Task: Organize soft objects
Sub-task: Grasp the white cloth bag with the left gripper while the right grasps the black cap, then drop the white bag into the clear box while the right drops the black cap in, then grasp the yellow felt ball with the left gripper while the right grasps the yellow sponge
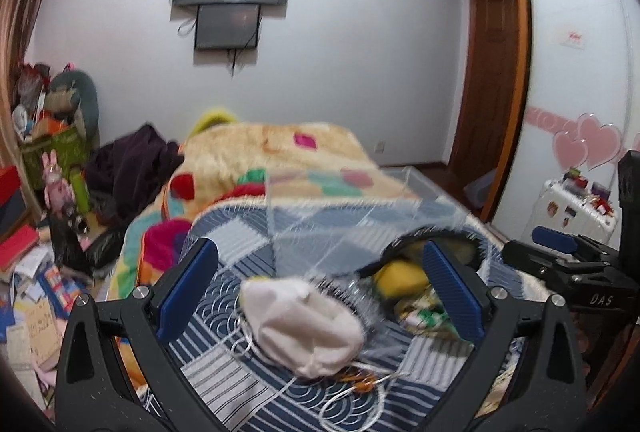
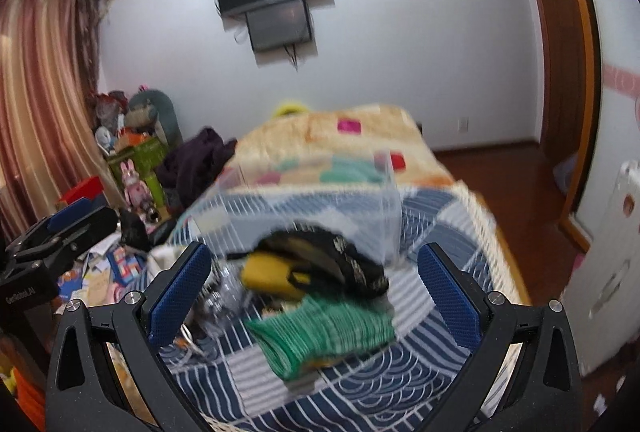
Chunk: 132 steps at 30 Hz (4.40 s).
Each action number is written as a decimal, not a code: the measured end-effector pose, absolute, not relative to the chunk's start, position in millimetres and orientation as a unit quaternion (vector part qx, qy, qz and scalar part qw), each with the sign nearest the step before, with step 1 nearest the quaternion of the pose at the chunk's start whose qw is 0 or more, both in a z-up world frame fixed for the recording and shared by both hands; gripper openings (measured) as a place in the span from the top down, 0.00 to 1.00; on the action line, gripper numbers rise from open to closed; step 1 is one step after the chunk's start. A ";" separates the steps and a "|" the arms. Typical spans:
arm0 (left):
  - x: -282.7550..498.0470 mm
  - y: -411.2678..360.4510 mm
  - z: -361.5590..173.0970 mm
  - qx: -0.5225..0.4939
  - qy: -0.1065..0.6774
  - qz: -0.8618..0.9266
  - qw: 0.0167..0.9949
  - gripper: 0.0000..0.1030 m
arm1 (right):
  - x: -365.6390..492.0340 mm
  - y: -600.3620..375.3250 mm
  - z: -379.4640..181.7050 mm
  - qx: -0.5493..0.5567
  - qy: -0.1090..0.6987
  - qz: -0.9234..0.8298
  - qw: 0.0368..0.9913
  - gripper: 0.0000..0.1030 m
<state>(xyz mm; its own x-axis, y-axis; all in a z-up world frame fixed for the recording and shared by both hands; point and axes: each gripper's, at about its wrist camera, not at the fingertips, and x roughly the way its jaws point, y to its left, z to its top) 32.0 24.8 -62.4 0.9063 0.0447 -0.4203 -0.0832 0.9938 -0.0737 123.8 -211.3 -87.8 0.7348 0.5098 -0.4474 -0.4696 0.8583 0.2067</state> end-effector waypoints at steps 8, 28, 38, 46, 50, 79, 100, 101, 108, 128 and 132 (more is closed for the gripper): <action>57.8 48.4 -101.0 -0.083 0.277 0.042 0.956 0.08 | 144.4 -210.1 -106.3 0.036 0.295 0.241 0.924 0.04; 66.0 40.2 -119.3 -0.082 0.304 0.017 0.949 0.83 | 166.4 -202.2 -119.9 0.020 0.325 0.242 0.914 0.81; 47.2 43.0 -81.9 -0.083 0.244 0.003 0.966 0.84 | 147.8 -217.0 -86.7 0.042 0.262 0.242 0.933 0.85; 59.7 49.0 -51.8 -0.099 0.215 -0.018 0.971 0.84 | 147.7 -218.1 -62.9 0.043 0.222 0.238 0.945 0.85; 73.9 46.7 -35.8 -0.090 0.199 -0.027 0.975 0.84 | 154.9 -215.9 -48.0 0.044 0.200 0.236 0.950 0.85; 224.0 39.8 -67.0 -0.070 0.291 0.010 0.954 0.84 | 234.1 -164.1 -74.2 -0.021 0.256 0.201 0.945 0.85; 220.3 29.4 -90.8 -0.048 0.365 -0.024 0.929 0.66 | 236.9 -158.8 -95.4 -0.089 0.322 0.216 0.917 0.58; 215.9 28.7 -88.0 -0.046 0.360 -0.027 0.931 0.63 | 236.1 -158.5 -94.7 -0.092 0.320 0.214 0.918 0.54; 178.1 30.9 -59.8 -0.042 0.318 -0.040 0.946 0.37 | 223.2 -166.3 -87.0 -0.093 0.304 0.222 0.922 0.33; 99.9 57.9 -97.3 -0.033 0.318 0.033 0.947 0.10 | 168.8 -156.1 -91.4 -0.043 0.276 0.272 0.921 0.07; 100.0 70.6 -113.3 -0.066 0.333 0.048 0.939 0.11 | 164.4 -144.5 -105.3 -0.042 0.297 0.288 0.909 0.07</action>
